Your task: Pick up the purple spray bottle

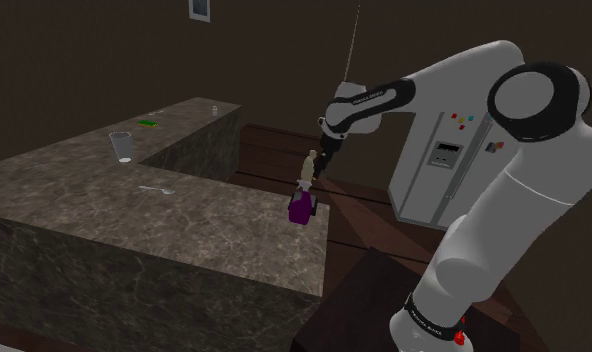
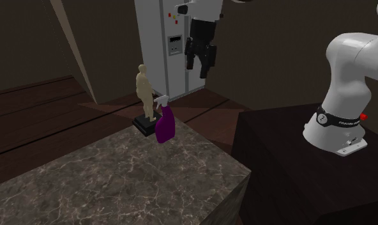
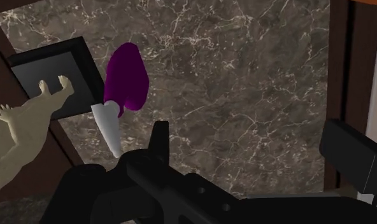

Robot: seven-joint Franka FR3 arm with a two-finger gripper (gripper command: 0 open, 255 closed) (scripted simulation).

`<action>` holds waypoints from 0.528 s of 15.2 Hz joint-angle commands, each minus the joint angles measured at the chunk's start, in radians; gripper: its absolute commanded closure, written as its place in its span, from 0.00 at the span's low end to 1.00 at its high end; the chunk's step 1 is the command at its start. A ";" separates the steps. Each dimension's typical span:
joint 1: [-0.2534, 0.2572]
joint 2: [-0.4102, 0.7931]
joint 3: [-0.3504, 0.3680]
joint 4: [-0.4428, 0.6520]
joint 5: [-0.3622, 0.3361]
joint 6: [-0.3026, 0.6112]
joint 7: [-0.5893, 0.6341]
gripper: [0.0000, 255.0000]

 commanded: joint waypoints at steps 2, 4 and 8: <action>-0.004 0.130 -0.028 0.071 0.055 0.051 -0.093 0.00; -0.013 0.211 -0.036 0.122 0.095 0.073 -0.150 0.00; -0.046 0.373 -0.033 0.242 0.175 0.099 -0.257 0.00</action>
